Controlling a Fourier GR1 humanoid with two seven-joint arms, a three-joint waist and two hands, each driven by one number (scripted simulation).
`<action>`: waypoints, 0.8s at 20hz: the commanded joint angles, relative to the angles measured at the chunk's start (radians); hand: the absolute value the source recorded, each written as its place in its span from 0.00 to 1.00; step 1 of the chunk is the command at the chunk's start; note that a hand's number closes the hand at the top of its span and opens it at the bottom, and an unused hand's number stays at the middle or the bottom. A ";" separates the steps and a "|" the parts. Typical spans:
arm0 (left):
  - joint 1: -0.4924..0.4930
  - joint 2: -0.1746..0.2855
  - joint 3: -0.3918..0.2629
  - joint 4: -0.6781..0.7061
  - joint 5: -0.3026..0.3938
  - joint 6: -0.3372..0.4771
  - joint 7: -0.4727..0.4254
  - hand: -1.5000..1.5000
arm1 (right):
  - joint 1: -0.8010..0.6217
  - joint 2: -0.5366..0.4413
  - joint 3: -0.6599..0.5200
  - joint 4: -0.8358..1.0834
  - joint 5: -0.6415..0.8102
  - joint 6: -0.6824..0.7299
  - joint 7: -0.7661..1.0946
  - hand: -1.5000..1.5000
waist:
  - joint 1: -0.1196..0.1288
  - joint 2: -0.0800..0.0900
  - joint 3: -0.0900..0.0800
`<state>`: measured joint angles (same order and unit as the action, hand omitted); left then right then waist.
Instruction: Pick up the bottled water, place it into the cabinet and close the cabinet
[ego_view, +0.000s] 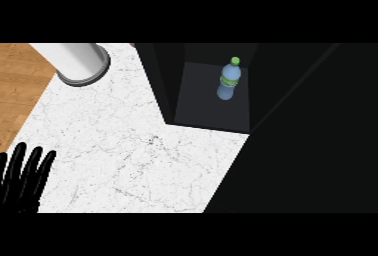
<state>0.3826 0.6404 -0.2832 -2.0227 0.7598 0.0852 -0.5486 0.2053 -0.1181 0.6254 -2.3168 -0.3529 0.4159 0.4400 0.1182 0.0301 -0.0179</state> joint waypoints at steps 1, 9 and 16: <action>0.009 -0.001 0.000 0.001 0.003 -0.008 -0.004 0.00 | -0.047 0.112 -0.110 0.118 0.037 -0.211 -0.030 1.00 | -0.012 0.015 0.008; 0.005 -0.008 -0.004 0.012 0.004 -0.021 -0.007 0.00 | -0.190 0.114 -0.242 0.240 -0.019 -0.310 -0.060 1.00 | 0.014 0.018 0.008; -0.012 0.002 0.004 0.013 0.025 -0.051 0.007 0.00 | -0.561 0.117 -0.332 0.553 -0.045 -0.555 -0.069 1.00 | 0.033 0.007 0.013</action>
<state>0.3816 0.6474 -0.2788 -2.0151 0.7784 0.0400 -0.5452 -0.1759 -0.0143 0.3354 -1.9238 -0.3952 -0.0046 0.3766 0.1464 0.0384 -0.0078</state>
